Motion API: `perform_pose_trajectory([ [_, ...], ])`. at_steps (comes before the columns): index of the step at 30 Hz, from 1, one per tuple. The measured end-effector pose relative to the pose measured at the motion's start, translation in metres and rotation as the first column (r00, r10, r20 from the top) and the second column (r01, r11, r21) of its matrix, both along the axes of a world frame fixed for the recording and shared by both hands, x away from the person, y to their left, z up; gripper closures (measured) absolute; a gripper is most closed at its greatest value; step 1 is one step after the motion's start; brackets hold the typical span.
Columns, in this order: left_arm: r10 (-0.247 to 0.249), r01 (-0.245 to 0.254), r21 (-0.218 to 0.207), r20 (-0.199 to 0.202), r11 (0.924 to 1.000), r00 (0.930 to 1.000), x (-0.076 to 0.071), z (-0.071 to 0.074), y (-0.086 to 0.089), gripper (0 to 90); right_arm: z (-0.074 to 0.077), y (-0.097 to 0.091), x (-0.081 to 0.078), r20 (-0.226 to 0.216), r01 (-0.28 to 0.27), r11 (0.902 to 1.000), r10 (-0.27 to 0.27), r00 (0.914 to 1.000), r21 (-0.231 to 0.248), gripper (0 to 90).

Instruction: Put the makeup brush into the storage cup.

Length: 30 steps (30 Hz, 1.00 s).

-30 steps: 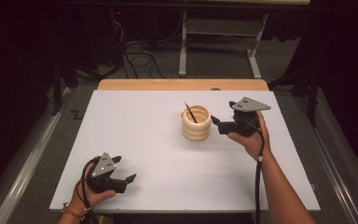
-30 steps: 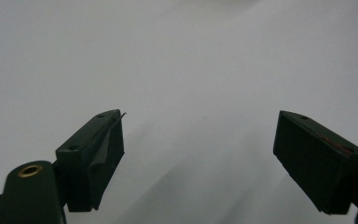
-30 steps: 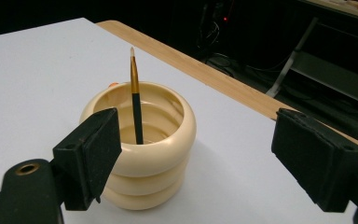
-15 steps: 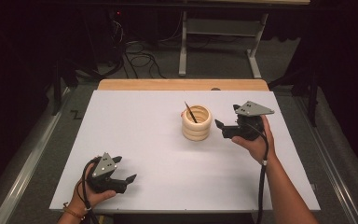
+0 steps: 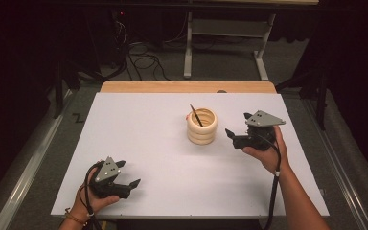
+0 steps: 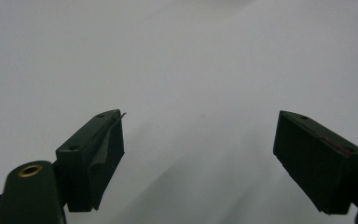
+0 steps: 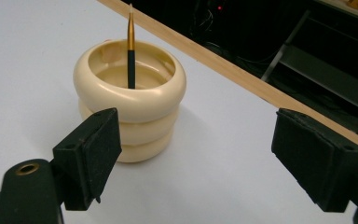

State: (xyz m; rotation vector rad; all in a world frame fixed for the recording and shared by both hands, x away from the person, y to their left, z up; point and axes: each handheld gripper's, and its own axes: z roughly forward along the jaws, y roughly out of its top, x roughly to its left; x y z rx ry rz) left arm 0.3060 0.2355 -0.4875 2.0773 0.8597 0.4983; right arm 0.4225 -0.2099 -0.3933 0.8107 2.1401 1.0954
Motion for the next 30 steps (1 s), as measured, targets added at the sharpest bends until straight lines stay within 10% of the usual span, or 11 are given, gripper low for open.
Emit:
perform_pose_trajectory([
  [30, -0.003, 0.003, 0.007, -0.004, 1.0, 1.0, 0.0, 0.0, -0.001, 17.2, -0.013, -0.032, -0.033, 0.033, 0.0, 1.0, 0.0, 0.9995, -0.006, 16.9],
])
